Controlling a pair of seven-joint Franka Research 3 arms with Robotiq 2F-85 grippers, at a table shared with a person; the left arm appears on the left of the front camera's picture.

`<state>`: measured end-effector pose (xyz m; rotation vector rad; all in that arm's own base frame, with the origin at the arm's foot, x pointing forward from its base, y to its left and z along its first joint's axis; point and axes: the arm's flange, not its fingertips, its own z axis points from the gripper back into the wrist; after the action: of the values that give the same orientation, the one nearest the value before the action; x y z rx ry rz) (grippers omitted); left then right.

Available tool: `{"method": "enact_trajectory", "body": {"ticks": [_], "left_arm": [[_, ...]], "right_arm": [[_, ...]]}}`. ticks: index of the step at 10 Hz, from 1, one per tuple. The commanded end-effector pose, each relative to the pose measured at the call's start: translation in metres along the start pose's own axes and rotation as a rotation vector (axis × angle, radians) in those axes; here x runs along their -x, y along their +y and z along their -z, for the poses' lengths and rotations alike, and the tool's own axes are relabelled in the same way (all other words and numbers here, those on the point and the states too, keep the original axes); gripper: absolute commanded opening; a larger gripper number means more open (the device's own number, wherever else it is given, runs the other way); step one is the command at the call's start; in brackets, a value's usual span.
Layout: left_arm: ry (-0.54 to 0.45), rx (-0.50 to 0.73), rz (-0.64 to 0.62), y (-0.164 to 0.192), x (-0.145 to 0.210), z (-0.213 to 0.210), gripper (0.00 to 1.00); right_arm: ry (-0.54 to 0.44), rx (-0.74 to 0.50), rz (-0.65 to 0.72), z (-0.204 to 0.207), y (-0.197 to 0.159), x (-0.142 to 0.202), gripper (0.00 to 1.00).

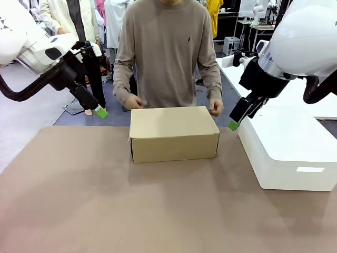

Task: Pack the shoes into the box.
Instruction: Press down on the lid of the Shoes Box.

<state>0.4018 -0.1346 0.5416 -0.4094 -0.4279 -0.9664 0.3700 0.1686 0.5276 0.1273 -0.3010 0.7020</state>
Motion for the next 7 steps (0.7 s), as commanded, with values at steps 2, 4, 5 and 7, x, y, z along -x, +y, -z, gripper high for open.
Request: {"method": "enact_trajectory", "body": {"ticks": [2,4,5,7], "left_arm": [[0.007,-0.005,0.001,0.0016,-0.0006,-0.0024,1.0],[0.007,-0.005,0.001,0.0016,-0.0006,-0.0024,1.0],[0.007,-0.005,0.001,0.0016,-0.0006,-0.0024,1.0],[0.007,-0.005,0.001,0.0016,-0.0006,-0.0024,1.0]], "right_arm": [[0.007,0.001,-0.006,-0.0005,0.0007,-0.0004,1.0],[0.007,0.001,-0.006,-0.0005,0.0007,-0.0004,1.0],[0.007,0.001,-0.006,-0.0005,0.0007,-0.0004,1.0],[0.007,0.001,-0.006,-0.0005,0.0007,-0.0004,1.0]]}}
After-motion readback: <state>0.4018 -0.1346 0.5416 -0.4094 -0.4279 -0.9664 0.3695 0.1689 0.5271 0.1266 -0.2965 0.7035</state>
